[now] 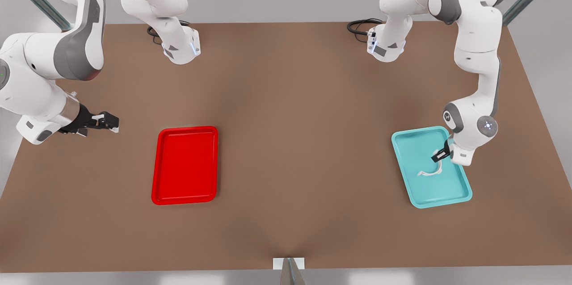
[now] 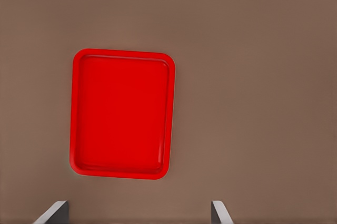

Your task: Take the drainage pipe clamp from the left arm, pass it to the right arm, and place it in the plate on the right side

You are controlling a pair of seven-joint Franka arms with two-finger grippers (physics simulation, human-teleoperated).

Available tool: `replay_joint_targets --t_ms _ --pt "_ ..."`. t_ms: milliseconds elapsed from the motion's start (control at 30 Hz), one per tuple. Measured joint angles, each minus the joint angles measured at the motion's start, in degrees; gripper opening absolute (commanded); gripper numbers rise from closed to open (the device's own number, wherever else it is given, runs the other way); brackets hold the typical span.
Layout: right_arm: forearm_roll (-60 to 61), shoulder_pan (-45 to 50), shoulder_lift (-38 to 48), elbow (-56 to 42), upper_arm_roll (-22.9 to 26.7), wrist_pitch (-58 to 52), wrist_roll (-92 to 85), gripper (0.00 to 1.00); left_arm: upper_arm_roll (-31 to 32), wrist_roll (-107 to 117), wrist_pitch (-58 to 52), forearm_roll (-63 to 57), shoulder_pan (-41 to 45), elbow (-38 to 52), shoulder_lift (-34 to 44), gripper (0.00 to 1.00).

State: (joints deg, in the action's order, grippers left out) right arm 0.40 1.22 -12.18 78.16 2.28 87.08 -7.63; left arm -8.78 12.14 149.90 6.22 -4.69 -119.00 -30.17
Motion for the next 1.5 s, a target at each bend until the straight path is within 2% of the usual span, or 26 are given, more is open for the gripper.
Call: replay_joint_targets --t_ms 167,333,500,567,800,900,967,1067,1167,1300,1500 --pt "0.05 -0.03 -0.01 0.09 0.16 -0.02 -0.10 1.00 0.00 0.33 0.23 0.00 -0.05 0.14 -0.46 0.54" --pt "0.15 -0.14 -0.01 0.09 0.33 -0.03 -0.20 1.00 0.00 0.62 0.30 -0.02 -0.04 0.15 -0.59 0.35" --pt "0.24 -0.45 -0.01 0.09 0.35 -0.03 -0.31 1.00 0.00 1.00 0.33 0.02 0.03 0.20 -1.00 0.28" --pt "0.25 -0.44 -0.01 0.09 0.34 -0.03 -0.35 1.00 -0.01 1.24 0.35 -0.02 0.04 0.21 -1.06 0.21" --pt "0.27 -0.43 -0.01 0.09 0.34 -0.03 -0.46 1.00 1.44 2.36 -0.06 -0.75 0.78 2.28 -0.55 0.21" --pt "0.28 -0.32 -0.01 0.01 -0.02 -0.02 -0.41 1.00 3.17 1.45 -2.64 -1.31 3.54 9.85 0.32 0.21" --pt "0.35 0.15 0.09 -0.17 -0.64 0.00 -0.31 1.00 3.78 0.86 -6.89 -1.40 7.76 16.01 1.97 0.21" --pt "3.18 1.01 -0.54 -0.26 -3.49 0.65 0.67 1.00 3.99 1.13 -11.82 -1.45 18.89 22.14 2.19 0.21" --pt "7.27 6.78 -3.93 -0.23 -4.36 4.18 2.79 1.00 4.37 2.46 -14.82 0.33 29.77 26.53 0.54 0.21" --pt "10.33 10.62 -8.93 -0.33 -4.87 10.71 5.53 1.00 8.22 4.40 -17.26 1.91 36.26 33.81 -1.98 0.21" --pt "14.96 15.39 -14.56 -0.04 -8.45 19.74 9.03 1.00 16.65 6.31 -18.64 2.69 37.54 39.98 -4.73 0.21"
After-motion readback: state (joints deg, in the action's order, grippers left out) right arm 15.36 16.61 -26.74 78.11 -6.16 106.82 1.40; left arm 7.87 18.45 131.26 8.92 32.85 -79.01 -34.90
